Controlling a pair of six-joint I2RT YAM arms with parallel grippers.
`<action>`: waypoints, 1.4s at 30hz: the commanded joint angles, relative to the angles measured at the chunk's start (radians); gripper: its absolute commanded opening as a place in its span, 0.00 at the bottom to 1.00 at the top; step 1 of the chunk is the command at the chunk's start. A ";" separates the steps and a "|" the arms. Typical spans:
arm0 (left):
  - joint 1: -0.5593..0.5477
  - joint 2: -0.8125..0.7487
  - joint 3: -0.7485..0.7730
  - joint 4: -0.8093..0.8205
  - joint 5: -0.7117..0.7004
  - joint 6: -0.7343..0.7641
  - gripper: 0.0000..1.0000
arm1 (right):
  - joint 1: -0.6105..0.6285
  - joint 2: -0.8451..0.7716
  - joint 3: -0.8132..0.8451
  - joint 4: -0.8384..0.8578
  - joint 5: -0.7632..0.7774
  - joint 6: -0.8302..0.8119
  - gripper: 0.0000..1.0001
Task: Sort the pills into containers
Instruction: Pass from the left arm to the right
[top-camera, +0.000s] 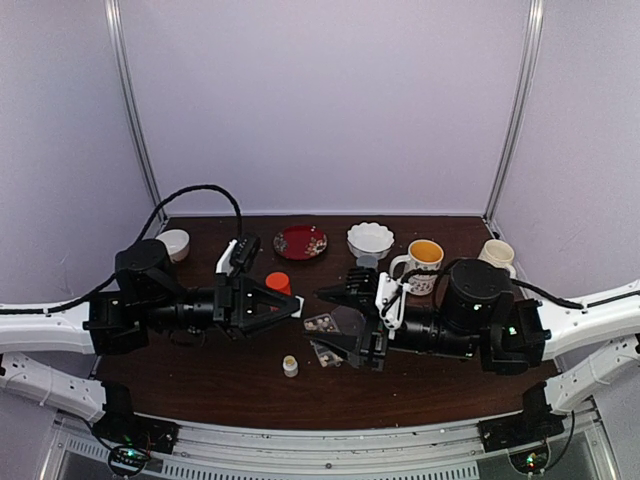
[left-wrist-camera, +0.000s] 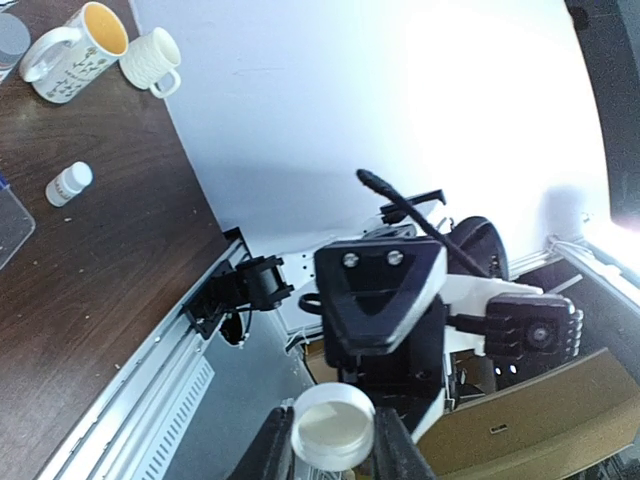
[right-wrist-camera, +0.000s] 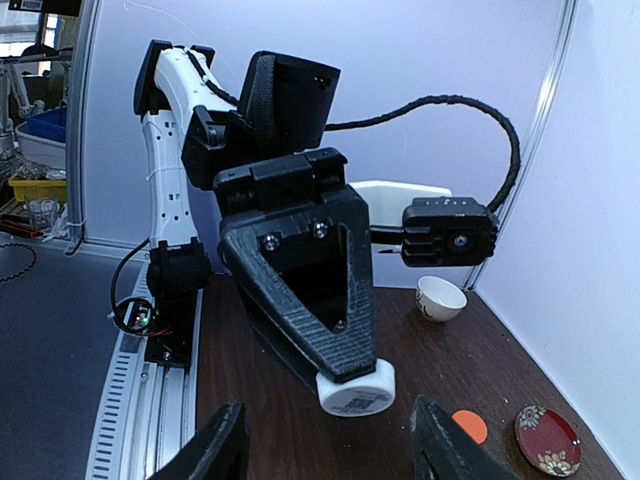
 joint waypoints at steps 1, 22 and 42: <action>0.003 0.005 -0.019 0.167 0.039 -0.038 0.25 | 0.006 0.021 0.030 0.049 0.075 -0.011 0.57; 0.003 0.005 -0.044 0.198 0.034 -0.057 0.25 | 0.024 0.058 0.063 0.042 0.116 -0.081 0.43; 0.002 0.003 -0.063 0.222 0.034 -0.067 0.43 | 0.036 0.080 0.085 0.032 0.126 -0.084 0.25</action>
